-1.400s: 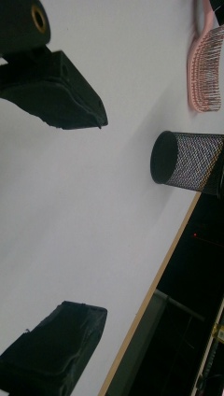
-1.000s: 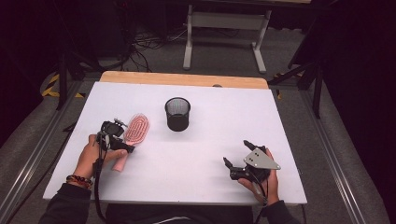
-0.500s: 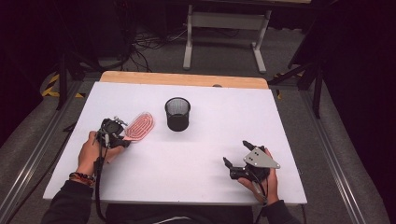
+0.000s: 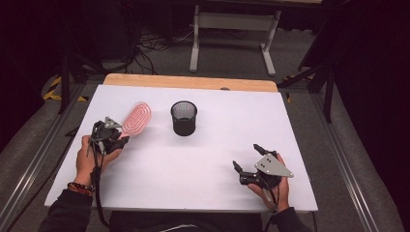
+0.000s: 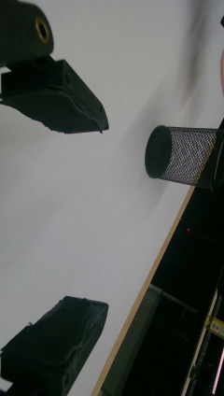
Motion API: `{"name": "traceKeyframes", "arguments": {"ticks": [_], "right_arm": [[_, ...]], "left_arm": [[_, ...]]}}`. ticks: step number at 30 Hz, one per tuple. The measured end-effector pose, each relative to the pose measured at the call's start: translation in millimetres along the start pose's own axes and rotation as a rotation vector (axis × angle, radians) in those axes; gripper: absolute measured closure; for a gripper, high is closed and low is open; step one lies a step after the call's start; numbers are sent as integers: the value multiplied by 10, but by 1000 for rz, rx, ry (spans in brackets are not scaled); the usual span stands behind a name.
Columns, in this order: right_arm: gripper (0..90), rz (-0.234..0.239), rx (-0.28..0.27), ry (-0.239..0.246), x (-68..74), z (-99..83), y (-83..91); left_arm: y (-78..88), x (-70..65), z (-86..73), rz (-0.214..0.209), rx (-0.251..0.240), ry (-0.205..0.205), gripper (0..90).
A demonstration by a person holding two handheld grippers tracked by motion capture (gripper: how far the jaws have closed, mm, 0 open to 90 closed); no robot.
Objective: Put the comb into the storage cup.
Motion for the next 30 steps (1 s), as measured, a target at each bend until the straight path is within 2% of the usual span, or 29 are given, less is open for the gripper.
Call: {"name": "traceKeyframes", "arguments": {"ticks": [2, 4, 5, 8, 9, 14, 18, 24, 30], "right_arm": [[113, 5, -4, -1, 2, 3, 0], [111, 17, -15, -5, 7, 9, 3], [109, 25, -20, -8, 8, 11, 4], [108, 25, -20, -10, 0, 6, 0], [108, 25, -23, -13, -8, 6, -1], [107, 21, -29, -16, -15, 9, 8], [106, 23, -28, -19, -10, 11, 4], [104, 23, -43, -29, -27, 25, 8], [87, 28, -55, -28, -14, 76, 8]], "left_arm": [[45, -6, 29, 15, -42, -7, 695], [84, -28, 54, 12, -73, -10, 694], [116, -46, 93, 35, -117, -34, 695], [136, -66, 110, 55, -133, -39, 695], [158, -82, 126, 64, -155, -60, 695], [265, -139, 177, 84, -247, -79, 694], [321, -178, 208, 82, -311, -95, 695], [413, -306, 256, 79, -403, -126, 695], [471, -412, 278, 59, -454, -145, 695]]}}
Point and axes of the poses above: each handheld gripper's, and its own axes: y roughly backward along the jaws, z roughly out of its top, x roughly to its left, the point moved 8 cm from there along -y, roughly forward along the jaws, and after that the axes turned 10 degrees about x, right-handed, at the moved point
